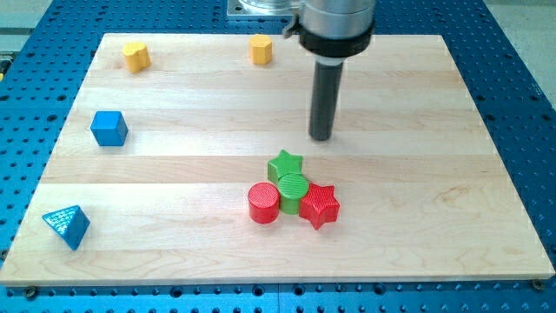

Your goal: Place the hexagon top right to the cube

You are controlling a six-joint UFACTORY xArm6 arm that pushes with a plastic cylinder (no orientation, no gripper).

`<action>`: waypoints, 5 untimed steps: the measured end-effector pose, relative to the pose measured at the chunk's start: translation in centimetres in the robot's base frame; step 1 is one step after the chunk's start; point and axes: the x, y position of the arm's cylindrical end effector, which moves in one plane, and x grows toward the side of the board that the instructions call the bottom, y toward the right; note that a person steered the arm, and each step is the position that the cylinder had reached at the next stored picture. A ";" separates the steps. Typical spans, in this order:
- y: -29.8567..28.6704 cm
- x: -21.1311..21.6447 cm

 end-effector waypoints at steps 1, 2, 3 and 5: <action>2.3 -2.7; 3.7 -7.4; 4.8 -11.5; 5.0 -15.8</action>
